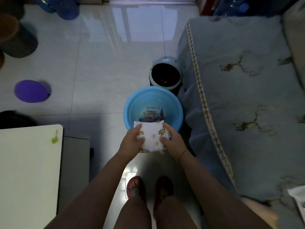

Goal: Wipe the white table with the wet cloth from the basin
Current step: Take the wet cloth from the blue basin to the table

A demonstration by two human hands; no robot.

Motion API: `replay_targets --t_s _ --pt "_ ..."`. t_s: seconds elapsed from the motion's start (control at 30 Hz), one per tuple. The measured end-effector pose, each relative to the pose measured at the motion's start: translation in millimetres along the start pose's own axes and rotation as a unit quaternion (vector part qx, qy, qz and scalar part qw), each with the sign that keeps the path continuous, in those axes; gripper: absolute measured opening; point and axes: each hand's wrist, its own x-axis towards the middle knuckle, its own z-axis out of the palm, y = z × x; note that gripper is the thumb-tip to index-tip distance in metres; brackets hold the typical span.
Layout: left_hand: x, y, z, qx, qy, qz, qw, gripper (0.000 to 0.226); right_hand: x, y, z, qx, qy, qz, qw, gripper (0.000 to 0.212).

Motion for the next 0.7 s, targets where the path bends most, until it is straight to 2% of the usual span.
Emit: replay_targets --t_s 0.17,0.3,0.53,0.7 --pt "-62 53 -44 -0.030 0.046 0.056 0.997 0.064 -58 -78 -8 -0.019 -0.002 -0.076 0.997 0.060" --pt "-113 84 -83 -0.042 0.078 0.095 0.992 0.068 -104 -131 -6 -0.002 -0.033 -0.118 0.992 0.064" --pt "-199 101 -138 -0.069 0.177 0.129 0.973 0.073 -159 -199 20 -0.053 -0.121 -0.186 0.974 0.073" --pt "-266 88 -155 -0.084 0.260 0.104 0.956 0.076 -192 -223 47 -0.114 -0.221 -0.219 0.944 0.078"
